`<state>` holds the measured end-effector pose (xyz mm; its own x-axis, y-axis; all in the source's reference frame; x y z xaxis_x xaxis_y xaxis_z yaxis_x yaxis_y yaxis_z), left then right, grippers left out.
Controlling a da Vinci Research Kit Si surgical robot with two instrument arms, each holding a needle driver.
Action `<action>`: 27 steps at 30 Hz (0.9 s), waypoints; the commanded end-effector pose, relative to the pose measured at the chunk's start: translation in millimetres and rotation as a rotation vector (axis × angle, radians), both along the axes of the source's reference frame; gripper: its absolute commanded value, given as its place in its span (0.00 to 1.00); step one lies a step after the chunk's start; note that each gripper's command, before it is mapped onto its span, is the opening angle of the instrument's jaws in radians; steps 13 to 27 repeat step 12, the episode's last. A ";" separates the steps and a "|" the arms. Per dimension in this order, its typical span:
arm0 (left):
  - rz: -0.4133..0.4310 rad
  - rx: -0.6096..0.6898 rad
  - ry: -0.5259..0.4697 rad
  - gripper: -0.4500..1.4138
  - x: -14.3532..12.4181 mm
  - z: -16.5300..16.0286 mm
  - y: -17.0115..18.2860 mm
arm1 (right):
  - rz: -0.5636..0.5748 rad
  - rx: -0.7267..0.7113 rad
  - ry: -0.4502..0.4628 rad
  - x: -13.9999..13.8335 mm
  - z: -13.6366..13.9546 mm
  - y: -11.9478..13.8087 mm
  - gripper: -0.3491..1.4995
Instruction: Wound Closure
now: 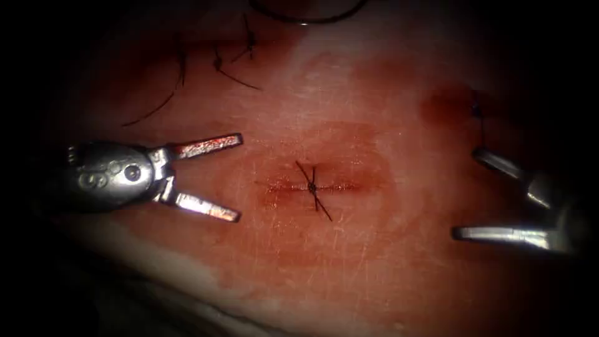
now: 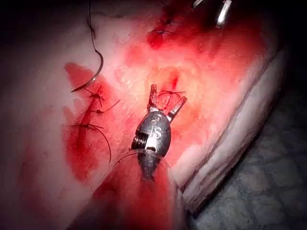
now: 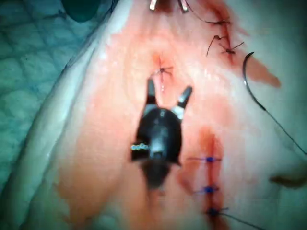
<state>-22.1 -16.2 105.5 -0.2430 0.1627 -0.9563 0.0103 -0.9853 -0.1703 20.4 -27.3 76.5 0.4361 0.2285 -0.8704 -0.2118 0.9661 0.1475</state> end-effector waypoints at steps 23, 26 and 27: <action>-0.034 0.055 0.019 0.58 0.2 0.4 -0.4 | -0.001 -0.003 0.000 1.3 1.2 -0.8 0.85; -0.034 0.055 0.019 0.58 0.2 0.4 -0.4 | -0.001 -0.003 0.000 1.3 1.2 -0.8 0.85; -0.034 0.055 0.019 0.58 0.2 0.4 -0.4 | -0.001 -0.003 0.000 1.3 1.2 -0.8 0.85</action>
